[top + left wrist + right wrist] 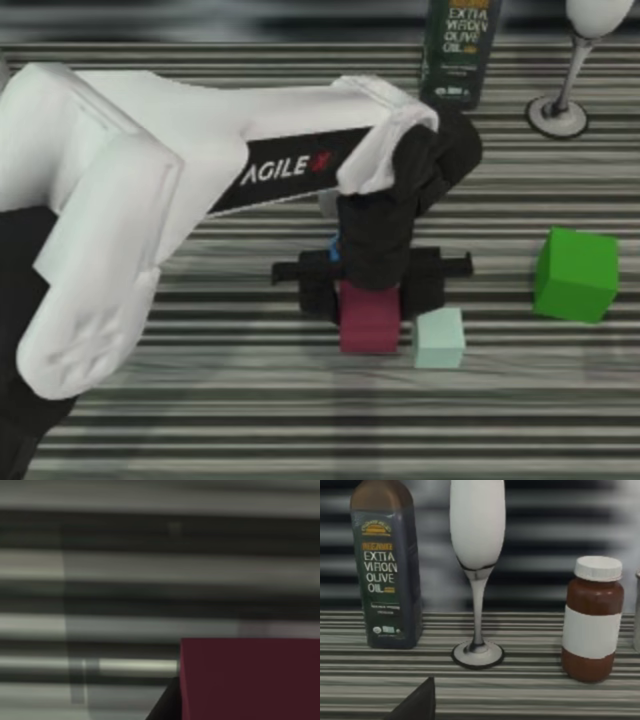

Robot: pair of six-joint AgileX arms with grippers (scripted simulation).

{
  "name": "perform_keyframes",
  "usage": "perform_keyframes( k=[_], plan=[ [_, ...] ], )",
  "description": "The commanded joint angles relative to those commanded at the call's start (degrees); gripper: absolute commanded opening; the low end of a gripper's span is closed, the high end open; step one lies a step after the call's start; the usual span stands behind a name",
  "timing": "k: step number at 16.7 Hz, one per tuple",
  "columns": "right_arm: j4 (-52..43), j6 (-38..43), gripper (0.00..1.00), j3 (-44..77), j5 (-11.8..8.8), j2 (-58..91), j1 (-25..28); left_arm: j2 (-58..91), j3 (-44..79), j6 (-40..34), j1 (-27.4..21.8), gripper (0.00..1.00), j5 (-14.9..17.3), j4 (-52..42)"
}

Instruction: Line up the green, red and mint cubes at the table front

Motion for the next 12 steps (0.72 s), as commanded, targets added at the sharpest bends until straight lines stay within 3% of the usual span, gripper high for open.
perform_keyframes(
  k=[1, 12],
  plan=[
    [0.0, 0.0, 1.0, 0.0, 0.0, 0.0, 0.0, 0.0, 0.0, 0.0, 0.0, 0.0, 0.0, 0.0],
    [0.0, 0.0, 1.0, 0.0, 0.0, 0.0, 0.0, 0.0, 0.0, 0.0, 0.0, 0.83, 0.0, 0.0]
  ],
)
